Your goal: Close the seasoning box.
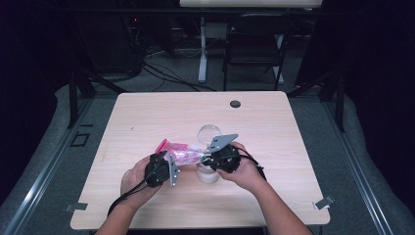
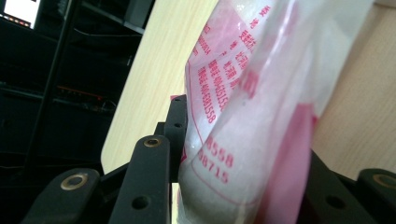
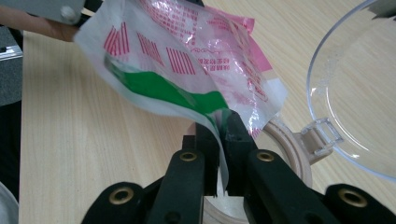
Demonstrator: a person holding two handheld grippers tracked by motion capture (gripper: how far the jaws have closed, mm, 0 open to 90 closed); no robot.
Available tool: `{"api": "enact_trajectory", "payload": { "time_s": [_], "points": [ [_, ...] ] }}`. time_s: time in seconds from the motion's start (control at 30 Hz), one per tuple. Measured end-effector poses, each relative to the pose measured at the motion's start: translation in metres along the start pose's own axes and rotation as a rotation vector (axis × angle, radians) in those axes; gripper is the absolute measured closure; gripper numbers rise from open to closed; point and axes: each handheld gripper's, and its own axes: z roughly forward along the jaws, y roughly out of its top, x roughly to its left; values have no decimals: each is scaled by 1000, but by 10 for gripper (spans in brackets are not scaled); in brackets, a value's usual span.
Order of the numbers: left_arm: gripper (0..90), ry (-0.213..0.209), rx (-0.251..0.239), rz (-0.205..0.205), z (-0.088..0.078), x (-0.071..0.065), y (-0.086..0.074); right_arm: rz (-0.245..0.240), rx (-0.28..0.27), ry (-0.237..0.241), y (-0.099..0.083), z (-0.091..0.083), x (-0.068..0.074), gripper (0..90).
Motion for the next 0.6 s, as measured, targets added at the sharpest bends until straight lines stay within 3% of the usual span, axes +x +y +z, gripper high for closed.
{"api": "enact_trajectory", "payload": {
  "time_s": [0.37,0.6],
  "points": [
    [720,-101,-19,-143,9,2,-14,25,-43,10,2,-1,0,638],
    [723,-137,-27,-206,13,5,-20,22,-78,-34,2,-4,-4,516]
  ]
}}
